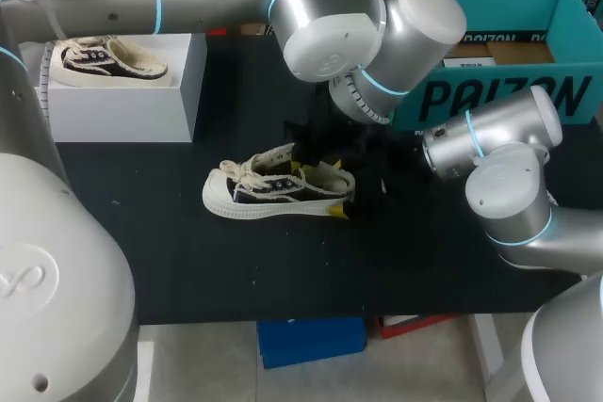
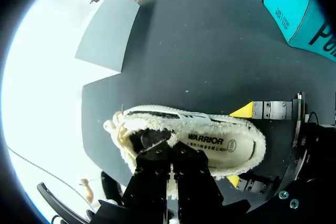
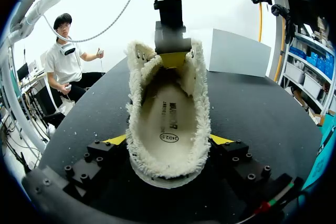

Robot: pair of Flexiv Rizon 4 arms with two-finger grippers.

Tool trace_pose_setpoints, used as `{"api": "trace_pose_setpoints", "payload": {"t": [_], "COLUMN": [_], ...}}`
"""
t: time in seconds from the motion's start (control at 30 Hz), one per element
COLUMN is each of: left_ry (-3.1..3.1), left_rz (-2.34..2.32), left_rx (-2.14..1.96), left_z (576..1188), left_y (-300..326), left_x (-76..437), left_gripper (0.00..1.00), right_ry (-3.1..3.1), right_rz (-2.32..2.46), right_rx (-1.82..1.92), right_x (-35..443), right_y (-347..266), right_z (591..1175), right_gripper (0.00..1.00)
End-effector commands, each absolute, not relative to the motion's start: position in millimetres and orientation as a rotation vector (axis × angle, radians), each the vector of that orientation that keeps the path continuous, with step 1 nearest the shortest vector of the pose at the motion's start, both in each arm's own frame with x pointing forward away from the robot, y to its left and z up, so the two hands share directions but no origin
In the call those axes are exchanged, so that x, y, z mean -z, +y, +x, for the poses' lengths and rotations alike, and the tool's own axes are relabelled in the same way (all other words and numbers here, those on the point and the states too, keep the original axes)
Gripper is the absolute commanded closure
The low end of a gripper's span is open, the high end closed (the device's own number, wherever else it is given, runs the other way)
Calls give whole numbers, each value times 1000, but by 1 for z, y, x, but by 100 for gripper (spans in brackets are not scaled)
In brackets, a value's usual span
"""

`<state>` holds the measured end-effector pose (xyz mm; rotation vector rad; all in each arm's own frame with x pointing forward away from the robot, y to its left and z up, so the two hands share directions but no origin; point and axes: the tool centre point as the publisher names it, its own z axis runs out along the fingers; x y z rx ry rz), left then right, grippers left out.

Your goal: Take the shoe out of the shoebox, open the shoe tongue, remove and reinsert the insole, then place the shoe into the shoebox

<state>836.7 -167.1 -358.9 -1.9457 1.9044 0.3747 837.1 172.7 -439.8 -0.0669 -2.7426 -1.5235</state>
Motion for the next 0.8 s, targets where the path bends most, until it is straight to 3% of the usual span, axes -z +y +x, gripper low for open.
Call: {"api": "trace_pose_setpoints", "payload": {"t": [0.03, 0.8], "left_ry": [1921, 1895], "left_rz": [-1958, -1990], "left_rx": [-327, -135], "left_z": [833, 829], "left_y": [-157, -134], "left_x": [348, 313], "left_gripper": [100, 100], "right_ry": [-2743, -2743], "right_rz": [-68, -68], "right_rx": [1521, 1521], "right_x": [443, 443], "right_y": [175, 175], "right_z": [838, 838], "right_gripper": [100, 100]}}
